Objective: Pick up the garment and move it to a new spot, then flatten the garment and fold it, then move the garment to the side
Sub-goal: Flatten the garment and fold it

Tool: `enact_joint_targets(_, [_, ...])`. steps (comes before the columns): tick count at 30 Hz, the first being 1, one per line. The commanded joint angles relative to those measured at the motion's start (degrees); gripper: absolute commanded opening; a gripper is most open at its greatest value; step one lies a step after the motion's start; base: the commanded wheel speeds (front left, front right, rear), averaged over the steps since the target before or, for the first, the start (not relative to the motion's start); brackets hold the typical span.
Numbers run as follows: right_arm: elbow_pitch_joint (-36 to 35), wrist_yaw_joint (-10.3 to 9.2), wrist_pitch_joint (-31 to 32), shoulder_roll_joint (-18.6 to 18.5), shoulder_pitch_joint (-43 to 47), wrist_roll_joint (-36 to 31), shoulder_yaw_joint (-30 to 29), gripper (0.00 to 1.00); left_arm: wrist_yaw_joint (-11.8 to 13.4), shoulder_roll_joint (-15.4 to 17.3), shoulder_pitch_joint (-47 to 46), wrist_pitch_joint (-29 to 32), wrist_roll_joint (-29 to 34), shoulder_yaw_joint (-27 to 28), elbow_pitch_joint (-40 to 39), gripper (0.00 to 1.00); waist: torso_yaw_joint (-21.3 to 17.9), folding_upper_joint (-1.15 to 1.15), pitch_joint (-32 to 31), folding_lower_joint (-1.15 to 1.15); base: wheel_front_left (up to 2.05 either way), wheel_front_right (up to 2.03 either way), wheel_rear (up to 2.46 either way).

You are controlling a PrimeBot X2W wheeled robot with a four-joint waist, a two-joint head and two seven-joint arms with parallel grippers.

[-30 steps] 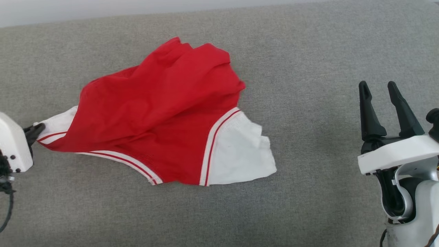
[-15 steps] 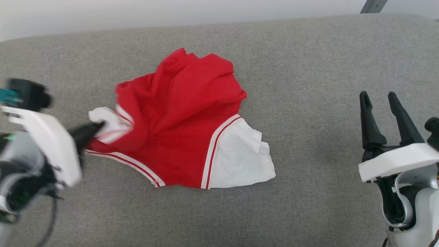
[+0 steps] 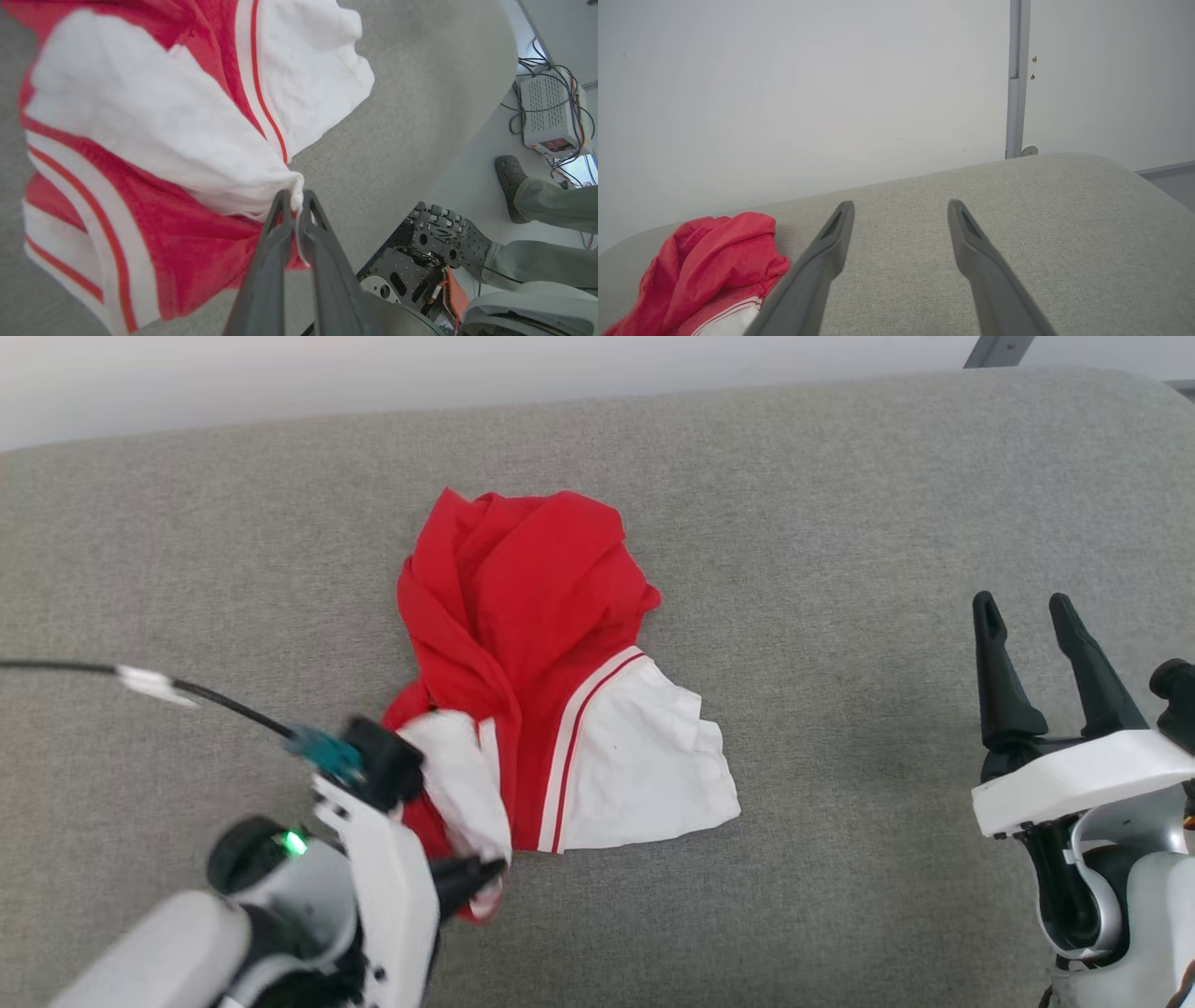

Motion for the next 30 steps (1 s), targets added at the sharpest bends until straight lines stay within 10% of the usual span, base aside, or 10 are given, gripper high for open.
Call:
enact_joint_targets(1, [0.0,0.01,-0.2,0.0,0.0,0.4,0.2,1.00,-0.5,-0.3,0.9,-0.1,0.6,-0.8,0.8,0.00,-0.2,0.00,0.1,0.00,0.00,0.00,0.00])
enact_joint_targets(5, [0.4,0.01,-0.7,0.0,-0.5,0.6,0.5,1.00,-1.5,-1.3,0.8,-0.5,1.9,-2.7,4.4,0.13,-0.5,0.00,0.5,0.00,0.00,0.00,0.00])
enact_joint_targets(7, [0.4,0.01,-0.7,0.0,-0.7,0.9,0.8,1.00,-1.9,-1.4,0.2,-0.7,2.2,-2.7,5.5,0.93,-0.6,0.00,0.5,0.00,0.00,0.00,0.00])
enact_joint_targets(8, [0.4,0.01,-0.8,0.0,-0.7,0.9,0.9,1.00,-2.0,-1.2,-0.2,-0.8,2.2,-2.4,5.7,1.00,-0.6,0.00,0.5,0.00,0.00,0.00,0.00])
enact_joint_targets(19, [1.3,0.01,-1.6,0.0,-0.1,1.1,1.2,1.00,2.2,2.5,-5.4,6.5,-1.7,1.6,1.9,1.00,-0.5,0.00,-0.7,0.00,0.00,0.00,0.00])
enact_joint_targets(30, [2.9,0.01,-2.3,0.0,-1.8,2.0,3.0,1.00,4.8,-2.6,-14.3,16.2,-3.9,-1.3,8.4,1.00,-1.7,0.00,-0.8,0.00,0.00,0.00,0.00])
